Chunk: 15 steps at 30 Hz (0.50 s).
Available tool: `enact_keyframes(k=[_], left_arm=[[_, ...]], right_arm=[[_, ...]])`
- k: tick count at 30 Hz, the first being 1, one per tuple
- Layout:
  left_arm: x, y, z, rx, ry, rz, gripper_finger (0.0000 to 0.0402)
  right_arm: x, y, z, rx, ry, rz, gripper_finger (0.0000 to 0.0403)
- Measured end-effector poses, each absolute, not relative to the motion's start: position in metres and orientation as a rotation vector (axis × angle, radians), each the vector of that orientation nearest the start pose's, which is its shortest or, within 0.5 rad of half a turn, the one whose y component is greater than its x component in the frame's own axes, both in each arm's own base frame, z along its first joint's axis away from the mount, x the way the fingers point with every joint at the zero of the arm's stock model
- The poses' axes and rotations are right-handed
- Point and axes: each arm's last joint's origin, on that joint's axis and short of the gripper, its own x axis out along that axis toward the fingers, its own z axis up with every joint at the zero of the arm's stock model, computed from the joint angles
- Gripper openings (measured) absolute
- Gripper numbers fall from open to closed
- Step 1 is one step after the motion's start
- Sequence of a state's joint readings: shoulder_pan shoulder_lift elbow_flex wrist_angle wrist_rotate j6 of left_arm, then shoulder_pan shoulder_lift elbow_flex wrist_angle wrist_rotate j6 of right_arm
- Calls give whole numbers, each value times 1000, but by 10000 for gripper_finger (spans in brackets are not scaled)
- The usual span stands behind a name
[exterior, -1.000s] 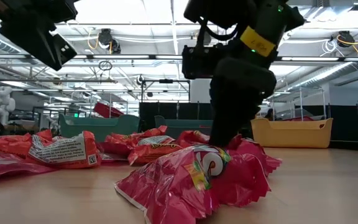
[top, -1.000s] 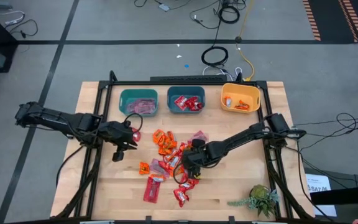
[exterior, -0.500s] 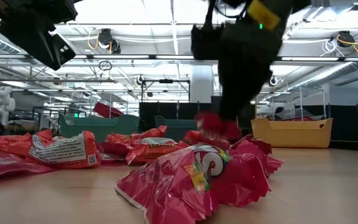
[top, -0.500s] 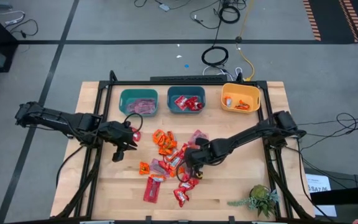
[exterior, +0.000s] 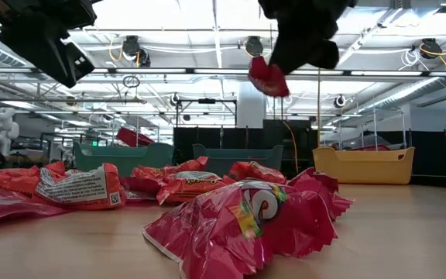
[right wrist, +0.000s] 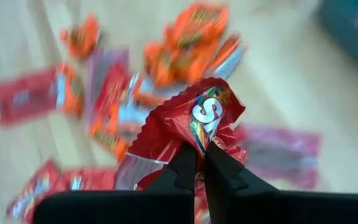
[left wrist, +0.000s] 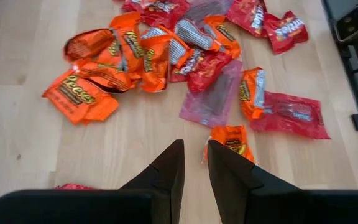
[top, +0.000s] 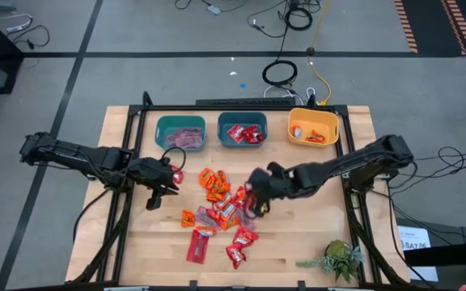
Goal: Sort candy
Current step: Put the red candy into the blue bin
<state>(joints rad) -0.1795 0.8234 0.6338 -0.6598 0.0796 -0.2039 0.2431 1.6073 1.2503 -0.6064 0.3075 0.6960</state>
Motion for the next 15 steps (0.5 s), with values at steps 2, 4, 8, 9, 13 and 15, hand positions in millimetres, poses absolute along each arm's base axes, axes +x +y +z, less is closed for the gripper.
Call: enact_keyframes(k=[2, 4, 8, 9, 13, 15], left_arm=[[153, -30, 237, -141, 869, -138, 80], [154, -29, 237, -139, 868, -132, 80], [154, -29, 237, -138, 868, -132, 80], [154, -29, 237, -138, 868, -132, 80], [154, -29, 237, -138, 868, -131, 80], [154, -29, 237, -138, 868, -130, 80]], right_arm=[[326, 57, 266, 398, 820, -425, 1], [327, 38, 271, 416, 797, -470, 1], [329, -3, 273, 430, 801, -481, 1], [330, -13, 273, 434, 804, -475, 0], [333, -52, 276, 427, 753, -446, 0], [333, -71, 280, 415, 710, -439, 0]])
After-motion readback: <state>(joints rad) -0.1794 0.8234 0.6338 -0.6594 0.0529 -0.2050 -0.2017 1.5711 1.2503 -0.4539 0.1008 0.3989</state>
